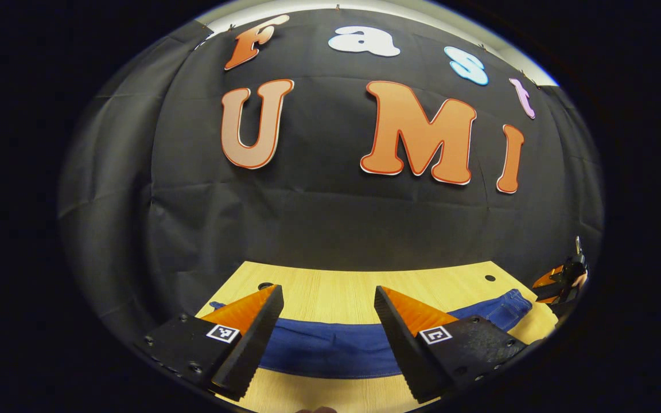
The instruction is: Grasp the waist and the cuffs of the jeans and fold them to make the two legs overlap; first hold the waist and fold one-third of the jeans toward the cuffs, then hold the cuffs and fold the remaining one-third in the same direction to finish folding.
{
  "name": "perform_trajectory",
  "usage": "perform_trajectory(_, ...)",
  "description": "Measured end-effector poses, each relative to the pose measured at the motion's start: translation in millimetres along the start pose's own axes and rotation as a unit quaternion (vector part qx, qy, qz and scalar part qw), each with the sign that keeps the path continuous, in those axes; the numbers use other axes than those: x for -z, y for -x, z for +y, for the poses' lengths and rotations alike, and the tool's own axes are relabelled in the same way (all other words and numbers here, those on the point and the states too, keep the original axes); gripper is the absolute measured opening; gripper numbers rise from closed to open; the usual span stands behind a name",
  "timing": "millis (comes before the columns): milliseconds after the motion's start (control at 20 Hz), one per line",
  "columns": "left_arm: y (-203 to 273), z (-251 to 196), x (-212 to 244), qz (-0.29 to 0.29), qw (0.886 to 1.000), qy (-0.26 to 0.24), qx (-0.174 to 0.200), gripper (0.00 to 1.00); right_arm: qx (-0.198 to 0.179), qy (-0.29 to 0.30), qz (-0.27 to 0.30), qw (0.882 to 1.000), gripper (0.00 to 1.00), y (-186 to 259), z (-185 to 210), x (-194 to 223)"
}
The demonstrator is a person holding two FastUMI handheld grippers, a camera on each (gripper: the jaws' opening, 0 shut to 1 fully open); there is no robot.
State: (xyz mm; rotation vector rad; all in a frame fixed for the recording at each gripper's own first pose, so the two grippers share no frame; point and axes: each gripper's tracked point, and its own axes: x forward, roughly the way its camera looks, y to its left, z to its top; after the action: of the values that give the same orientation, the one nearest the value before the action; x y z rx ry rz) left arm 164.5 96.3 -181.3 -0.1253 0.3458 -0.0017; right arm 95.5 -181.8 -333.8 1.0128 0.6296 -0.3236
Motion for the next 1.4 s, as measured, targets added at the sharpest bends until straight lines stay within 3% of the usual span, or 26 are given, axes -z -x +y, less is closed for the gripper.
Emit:
perform_trajectory(50, 0, 0, 1, 0.002, 1.000, 0.000, 0.000, 0.98, 0.015, -0.004, -0.001, 1.000, 0.96, -1, -9, -1)
perform_trajectory(300, -2, -3, 3, 0.007, 1.000, -0.006, -0.001, 0.98, 0.083, -0.023, 0.042, 0.995, 0.98, -12, -47, 8)
perform_trajectory(750, -6, -7, 10, 0.023, 0.999, -0.025, -0.017, 0.98, 0.106, -0.073, 0.103, 0.986, 0.98, -65, -80, 22)
perform_trajectory(900, -6, -10, 11, 0.028, 0.999, -0.032, -0.021, 0.98, 0.108, -0.090, 0.093, 0.986, 0.96, -80, -77, 12)
perform_trajectory(1000, -7, -13, 10, 0.030, 0.999, -0.033, -0.024, 0.98, 0.121, -0.081, 0.096, 0.985, 0.87, -80, -88, 14)
perform_trajectory(1100, -6, -13, 8, 0.025, 0.999, -0.033, -0.025, 0.98, 0.123, -0.070, 0.093, 0.986, 0.59, -77, -93, 11)
perform_trajectory(1150, -6, -12, 8, 0.024, 0.999, -0.035, -0.027, 0.98, 0.117, -0.059, 0.090, 0.987, 0.35, -77, -90, 9)
perform_trajectory(1200, -7, -10, 8, 0.027, 0.999, -0.037, -0.029, 0.97, 0.116, -0.052, 0.087, 0.988, 0.34, -78, -87, 12)
perform_trajectory(1250, -7, -8, 10, 0.029, 0.998, -0.036, -0.032, 0.97, 0.113, -0.045, 0.082, 0.989, 0.24, -81, -86, 11)
perform_trajectory(1300, -7, -6, 10, 0.030, 0.998, -0.034, -0.032, 0.97, 0.109, -0.052, 0.079, 0.990, 0.24, -73, -82, 11)
perform_trajectory(1350, -7, -4, 10, 0.029, 0.999, -0.031, -0.032, 0.97, 0.102, -0.055, 0.074, 0.990, 0.12, -76, -80, 11)
perform_trajectory(1400, -6, -2, 9, 0.027, 0.999, -0.029, -0.033, 0.97, 0.079, -0.046, 0.064, 0.994, 0.12, -69, -68, 5)
